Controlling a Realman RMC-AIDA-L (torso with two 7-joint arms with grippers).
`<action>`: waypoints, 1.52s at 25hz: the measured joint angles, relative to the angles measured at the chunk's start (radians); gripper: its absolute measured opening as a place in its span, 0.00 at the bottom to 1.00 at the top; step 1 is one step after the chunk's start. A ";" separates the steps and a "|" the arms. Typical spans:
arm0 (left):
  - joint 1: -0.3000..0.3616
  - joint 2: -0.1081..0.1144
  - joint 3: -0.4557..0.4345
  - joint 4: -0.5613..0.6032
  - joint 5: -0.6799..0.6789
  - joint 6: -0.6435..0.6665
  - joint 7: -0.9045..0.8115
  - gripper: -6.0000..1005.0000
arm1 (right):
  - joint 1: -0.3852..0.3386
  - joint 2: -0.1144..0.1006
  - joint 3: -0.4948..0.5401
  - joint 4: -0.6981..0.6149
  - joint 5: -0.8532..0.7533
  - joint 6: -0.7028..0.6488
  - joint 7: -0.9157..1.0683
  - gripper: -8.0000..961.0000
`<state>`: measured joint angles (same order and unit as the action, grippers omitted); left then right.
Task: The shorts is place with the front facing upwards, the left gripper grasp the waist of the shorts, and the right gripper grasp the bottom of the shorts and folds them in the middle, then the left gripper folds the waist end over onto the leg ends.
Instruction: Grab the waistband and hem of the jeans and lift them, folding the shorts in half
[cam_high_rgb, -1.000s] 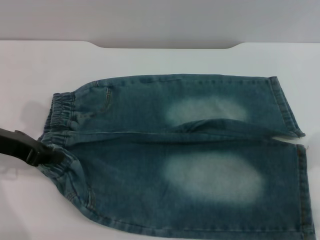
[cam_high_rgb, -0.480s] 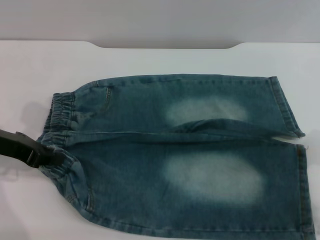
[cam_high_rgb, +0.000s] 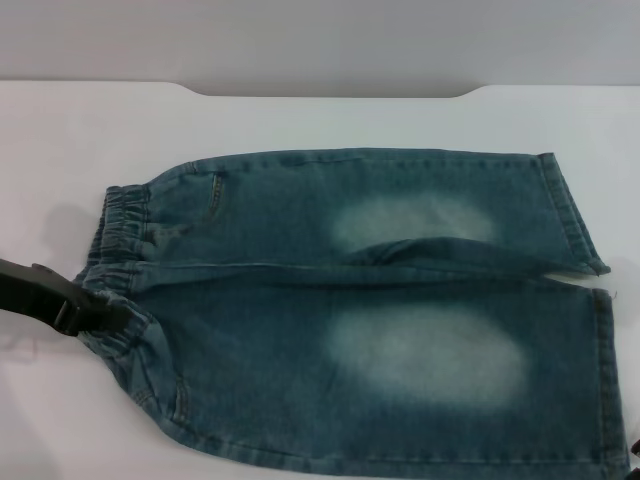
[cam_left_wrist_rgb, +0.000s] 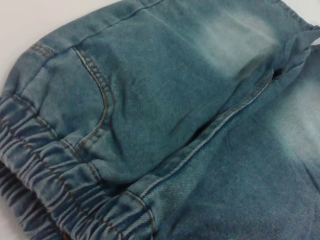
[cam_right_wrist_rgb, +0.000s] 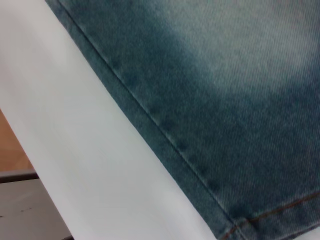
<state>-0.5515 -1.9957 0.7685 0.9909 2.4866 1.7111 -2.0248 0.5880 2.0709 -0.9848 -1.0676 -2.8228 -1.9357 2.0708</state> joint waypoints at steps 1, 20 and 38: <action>0.000 0.000 0.000 0.000 0.000 0.000 0.000 0.05 | 0.001 0.000 -0.001 0.000 0.000 0.002 0.000 0.51; -0.002 -0.006 0.000 0.000 0.000 0.009 0.001 0.05 | 0.016 0.003 -0.015 0.026 0.014 0.039 0.002 0.51; 0.001 -0.012 0.000 0.000 0.005 0.008 0.009 0.05 | 0.019 0.005 -0.058 0.022 0.058 0.039 0.006 0.51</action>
<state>-0.5509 -2.0077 0.7685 0.9909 2.4914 1.7196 -2.0160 0.6075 2.0755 -1.0429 -1.0457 -2.7652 -1.8968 2.0767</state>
